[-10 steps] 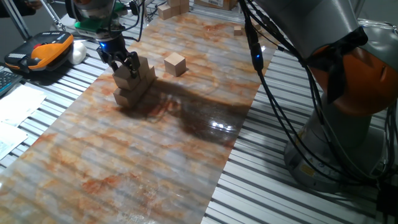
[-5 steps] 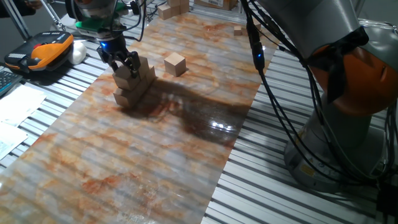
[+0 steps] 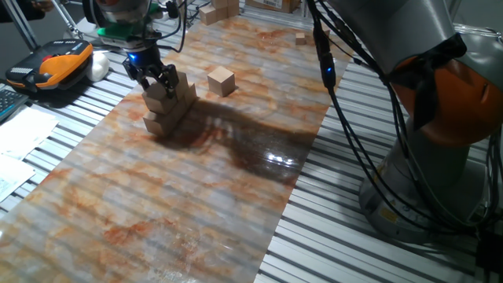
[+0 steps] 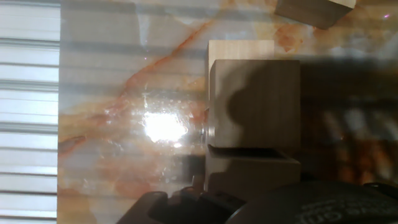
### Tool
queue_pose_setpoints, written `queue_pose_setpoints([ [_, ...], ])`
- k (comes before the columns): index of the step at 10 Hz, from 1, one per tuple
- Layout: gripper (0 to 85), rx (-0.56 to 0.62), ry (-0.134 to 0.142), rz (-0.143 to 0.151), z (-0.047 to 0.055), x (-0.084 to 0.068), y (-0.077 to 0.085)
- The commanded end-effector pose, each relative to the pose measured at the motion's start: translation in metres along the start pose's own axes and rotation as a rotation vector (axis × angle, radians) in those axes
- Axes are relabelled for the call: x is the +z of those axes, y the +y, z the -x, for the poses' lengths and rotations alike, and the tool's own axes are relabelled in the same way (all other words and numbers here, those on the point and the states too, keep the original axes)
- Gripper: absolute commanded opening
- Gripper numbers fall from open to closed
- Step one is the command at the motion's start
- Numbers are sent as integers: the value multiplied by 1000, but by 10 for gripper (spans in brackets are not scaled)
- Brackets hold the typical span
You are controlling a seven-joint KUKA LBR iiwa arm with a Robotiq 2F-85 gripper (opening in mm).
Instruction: Stack the blocks into a pyramid shape
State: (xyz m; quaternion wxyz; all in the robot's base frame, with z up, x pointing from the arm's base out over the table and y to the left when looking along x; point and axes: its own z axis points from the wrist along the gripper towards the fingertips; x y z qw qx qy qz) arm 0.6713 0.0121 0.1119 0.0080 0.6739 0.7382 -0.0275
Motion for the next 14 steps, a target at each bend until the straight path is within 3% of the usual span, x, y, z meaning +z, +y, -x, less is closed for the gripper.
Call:
queue_pose_setpoints([
  [1, 680, -7, -1, 0, 1, 1, 0],
  [8, 680, -36, -2, 9, 3, -2, -2],
  [14, 680, -35, 28, 36, 17, -30, 1],
])
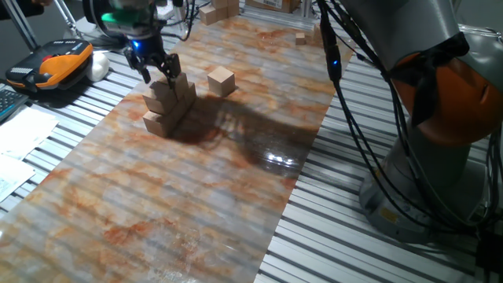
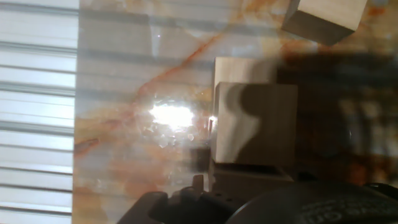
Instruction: Stack the blocks into a pyramid shape
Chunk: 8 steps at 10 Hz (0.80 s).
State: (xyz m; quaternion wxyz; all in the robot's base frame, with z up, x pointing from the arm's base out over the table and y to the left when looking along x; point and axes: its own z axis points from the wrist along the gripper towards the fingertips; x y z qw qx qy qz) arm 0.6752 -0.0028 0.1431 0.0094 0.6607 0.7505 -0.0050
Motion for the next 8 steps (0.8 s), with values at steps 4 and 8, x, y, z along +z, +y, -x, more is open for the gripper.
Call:
queue_pose_setpoints([
  [4, 680, -163, 7, 34, 4, -13, -3],
  [8, 0, -576, 61, 58, 11, -17, -9],
])
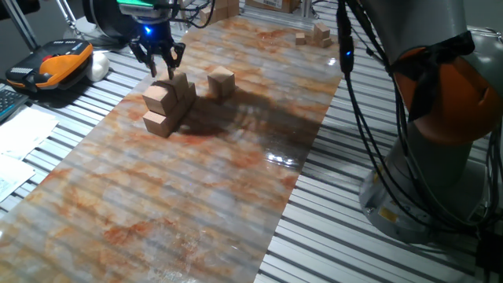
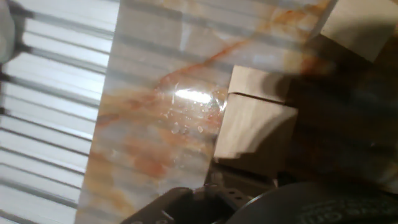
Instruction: Stack the blocks into a pyramid shape
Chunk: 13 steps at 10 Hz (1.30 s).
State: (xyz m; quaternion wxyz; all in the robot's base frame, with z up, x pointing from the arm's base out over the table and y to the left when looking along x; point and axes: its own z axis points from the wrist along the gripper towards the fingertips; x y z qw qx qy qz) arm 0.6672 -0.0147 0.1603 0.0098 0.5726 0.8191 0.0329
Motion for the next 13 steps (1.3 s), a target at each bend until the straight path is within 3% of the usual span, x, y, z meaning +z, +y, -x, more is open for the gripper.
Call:
queue_pose_setpoints([
  [1, 0, -417, 20, -23, -1, -1, -1],
  [2, 0, -474, 16, -27, 0, -3, -2],
  [3, 0, -483, -16, -67, 1, -3, -2],
  [4, 0, -499, -28, -64, 2, -2, -2],
  [5, 0, -534, -76, -74, 1, -3, -3],
  [6, 0, -577, -68, -78, 2, -4, -3],
  [7, 0, -649, -16, -62, 4, -5, -4],
  [8, 0, -687, -10, -91, 8, -8, -7],
  [9, 0, -720, 22, -83, 15, -10, -12],
  [10, 0, -758, 27, -97, 21, -10, -14],
  [11, 0, -808, -13, -109, 25, -9, -16],
  [12, 0, -868, -34, -105, 30, -7, -22],
  [13, 0, -888, -19, -88, 34, -7, -25],
])
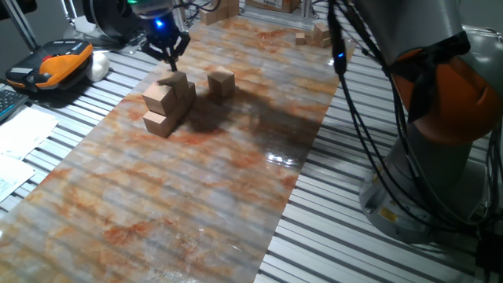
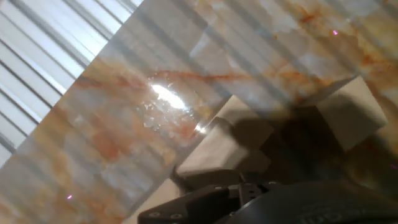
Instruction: Stack the blocks into a pyramid shape
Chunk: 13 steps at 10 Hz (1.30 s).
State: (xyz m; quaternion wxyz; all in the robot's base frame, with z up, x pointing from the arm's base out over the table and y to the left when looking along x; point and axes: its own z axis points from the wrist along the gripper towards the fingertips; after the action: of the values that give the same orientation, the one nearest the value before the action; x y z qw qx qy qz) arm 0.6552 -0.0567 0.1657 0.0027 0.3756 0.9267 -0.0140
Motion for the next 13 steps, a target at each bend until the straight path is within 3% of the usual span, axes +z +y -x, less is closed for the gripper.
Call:
queue_pose_setpoints([
  [1, 0, -454, -2, 22, 1, -2, -3],
  [3, 0, -516, -5, 12, 4, -5, -10],
  [5, 0, -565, -12, 26, 6, -1, -19],
  [7, 0, -589, -4, 61, 7, 2, -29],
  [9, 0, -623, -15, 62, 11, 4, -39],
  [13, 0, -665, -27, 102, 22, 18, -56],
])
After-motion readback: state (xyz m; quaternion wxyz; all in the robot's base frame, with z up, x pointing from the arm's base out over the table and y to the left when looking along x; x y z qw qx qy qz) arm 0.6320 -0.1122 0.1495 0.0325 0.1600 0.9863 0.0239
